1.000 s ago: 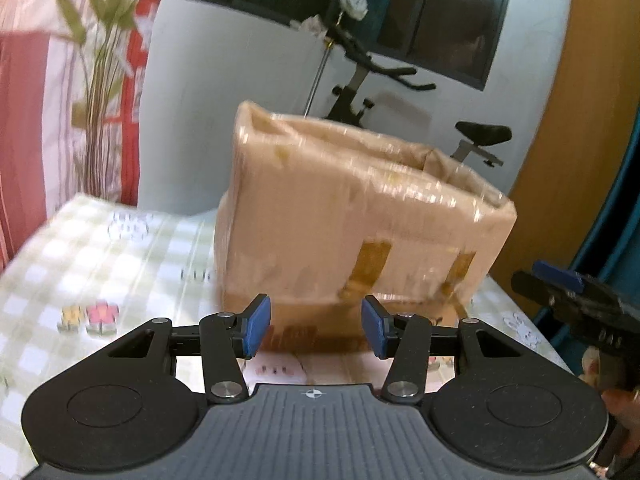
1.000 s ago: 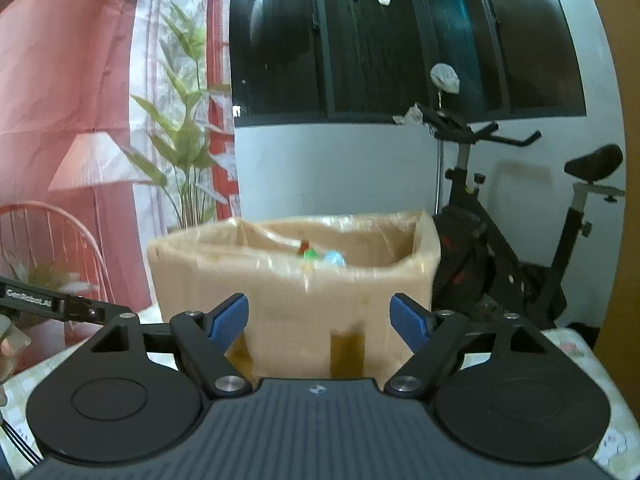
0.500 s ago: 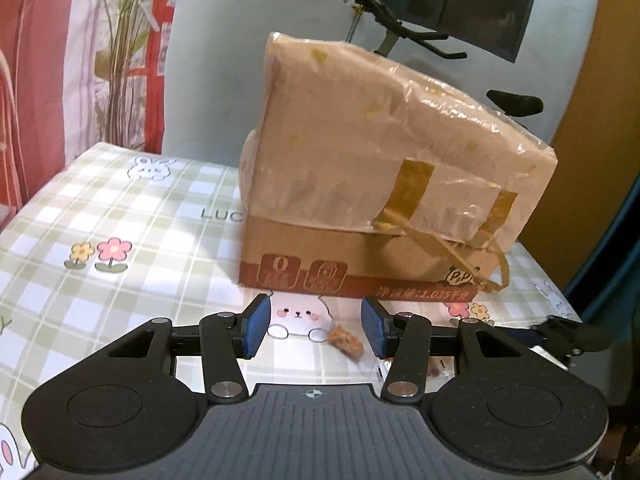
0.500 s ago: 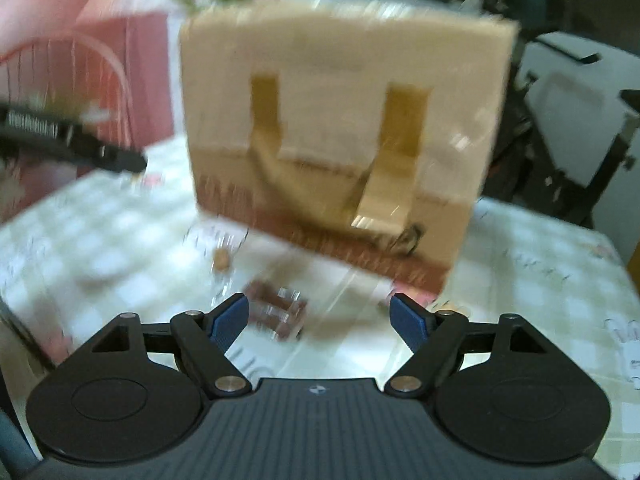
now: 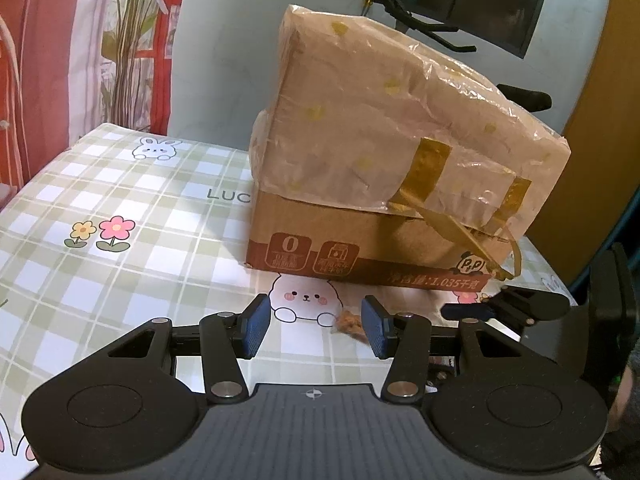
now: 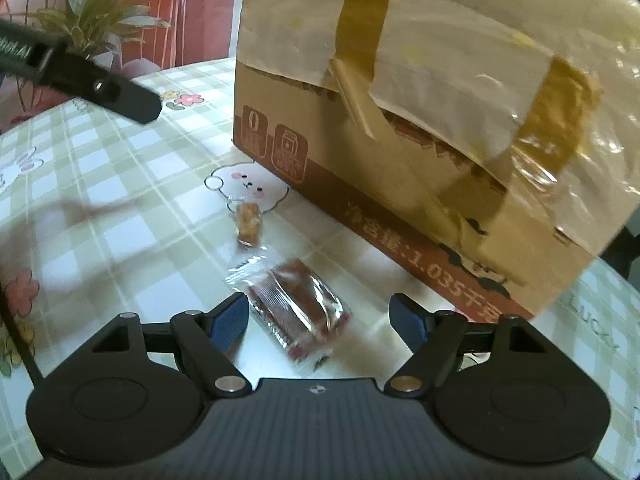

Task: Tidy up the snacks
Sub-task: 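Lower both open tools back to the small packets in front of the box, then grasp the red-brown sachet with the right gripper while the left grasps the clear peanut packet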

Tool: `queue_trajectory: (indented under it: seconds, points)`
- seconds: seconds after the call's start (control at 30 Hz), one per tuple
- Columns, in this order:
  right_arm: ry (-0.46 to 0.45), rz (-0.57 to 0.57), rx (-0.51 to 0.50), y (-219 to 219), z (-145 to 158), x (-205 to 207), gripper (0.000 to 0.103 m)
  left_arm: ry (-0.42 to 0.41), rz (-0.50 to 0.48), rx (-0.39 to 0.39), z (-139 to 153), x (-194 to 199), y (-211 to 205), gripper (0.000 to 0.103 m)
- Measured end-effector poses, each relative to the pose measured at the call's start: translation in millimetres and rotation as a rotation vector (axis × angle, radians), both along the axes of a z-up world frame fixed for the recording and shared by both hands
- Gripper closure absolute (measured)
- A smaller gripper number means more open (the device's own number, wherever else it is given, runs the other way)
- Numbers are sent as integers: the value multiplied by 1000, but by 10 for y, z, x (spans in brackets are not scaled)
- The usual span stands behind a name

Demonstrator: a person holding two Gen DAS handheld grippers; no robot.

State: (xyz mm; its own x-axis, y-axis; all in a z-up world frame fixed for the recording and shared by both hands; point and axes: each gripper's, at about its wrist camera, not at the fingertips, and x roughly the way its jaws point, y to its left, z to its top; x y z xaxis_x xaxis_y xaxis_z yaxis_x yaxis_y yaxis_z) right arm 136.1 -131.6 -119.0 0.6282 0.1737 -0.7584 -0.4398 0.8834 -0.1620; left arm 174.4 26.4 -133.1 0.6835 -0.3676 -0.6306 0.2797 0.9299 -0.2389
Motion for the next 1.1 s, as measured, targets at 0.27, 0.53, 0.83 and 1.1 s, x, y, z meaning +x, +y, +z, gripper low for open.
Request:
queue_trajectory:
  seconds: [0.27, 0.53, 0.83, 1.1]
  points:
    - [44, -40, 140, -35, -67, 174, 33, 21, 0, 4, -42, 14, -12, 51]
    - [24, -72, 190, -87, -27, -24, 52, 56, -19, 10, -128, 27, -71, 51]
    - [-100, -278, 216, -280, -4, -342, 54, 146, -74, -16, -315, 49, -253, 52]
    - [-119, -279, 181, -231, -9, -316, 54, 208, -14, -37, -439, 265, -463, 52]
